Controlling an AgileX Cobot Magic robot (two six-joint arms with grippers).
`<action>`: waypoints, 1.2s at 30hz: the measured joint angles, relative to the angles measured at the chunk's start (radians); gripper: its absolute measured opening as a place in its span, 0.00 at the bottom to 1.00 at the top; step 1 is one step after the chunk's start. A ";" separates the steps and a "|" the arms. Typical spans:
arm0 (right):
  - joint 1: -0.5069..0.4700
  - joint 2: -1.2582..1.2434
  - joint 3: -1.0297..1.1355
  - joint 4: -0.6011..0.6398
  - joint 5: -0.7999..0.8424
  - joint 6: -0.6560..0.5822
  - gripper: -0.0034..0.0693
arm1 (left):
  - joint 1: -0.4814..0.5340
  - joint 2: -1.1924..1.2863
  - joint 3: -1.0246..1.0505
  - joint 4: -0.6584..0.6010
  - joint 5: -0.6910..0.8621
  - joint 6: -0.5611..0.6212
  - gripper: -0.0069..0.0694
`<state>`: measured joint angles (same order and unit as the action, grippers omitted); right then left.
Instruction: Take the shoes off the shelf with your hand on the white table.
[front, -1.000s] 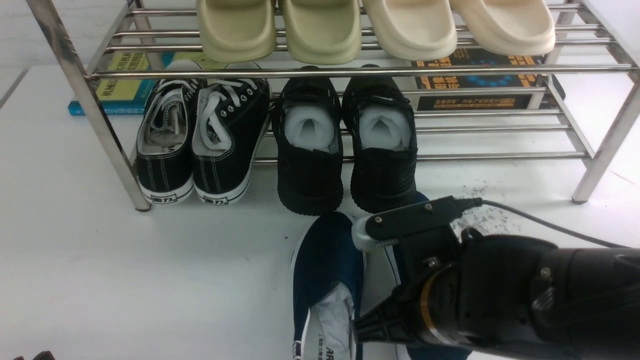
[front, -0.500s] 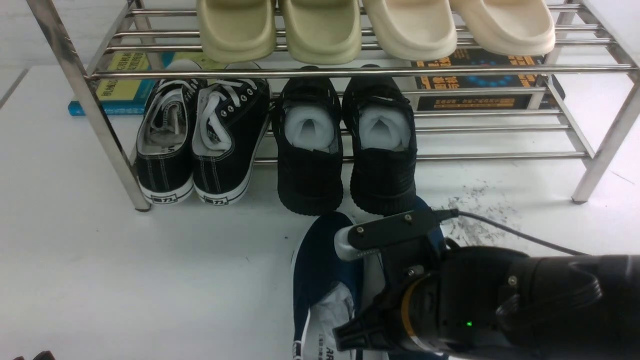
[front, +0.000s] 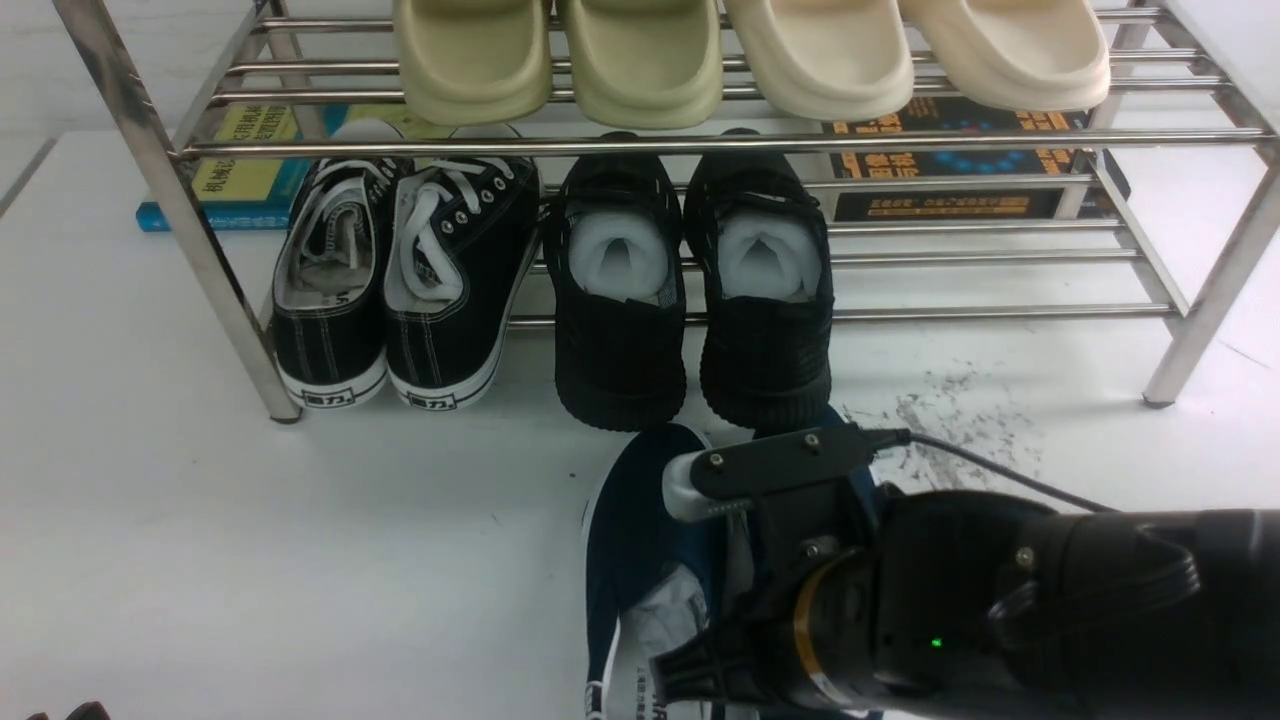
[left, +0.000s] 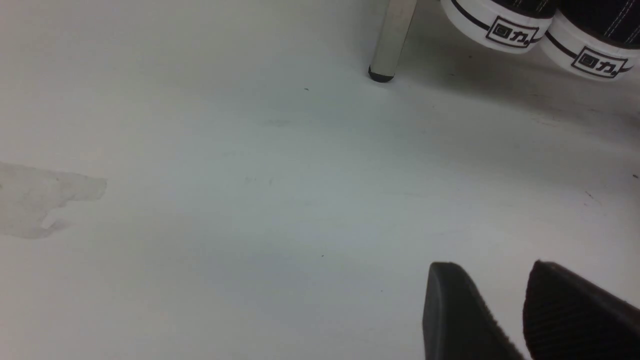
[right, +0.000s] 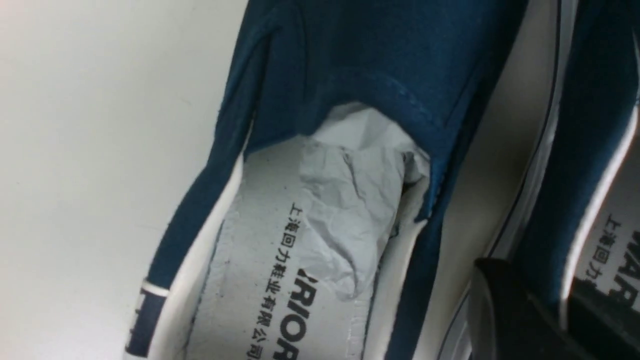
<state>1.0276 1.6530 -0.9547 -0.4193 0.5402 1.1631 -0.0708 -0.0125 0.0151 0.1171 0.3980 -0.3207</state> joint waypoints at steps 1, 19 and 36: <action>0.000 0.000 0.000 -0.001 0.000 0.000 0.14 | 0.000 0.000 0.000 0.000 0.000 0.000 0.41; 0.000 -0.113 -0.009 0.032 0.027 -0.005 0.82 | 0.000 0.000 0.000 0.000 0.000 0.000 0.41; 0.001 -0.677 -0.127 0.049 0.567 -0.401 0.19 | 0.000 0.000 0.000 0.000 0.000 0.000 0.41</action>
<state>1.0286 0.9759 -1.0819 -0.3703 1.1071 0.7620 -0.0708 -0.0125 0.0151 0.1171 0.3980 -0.3207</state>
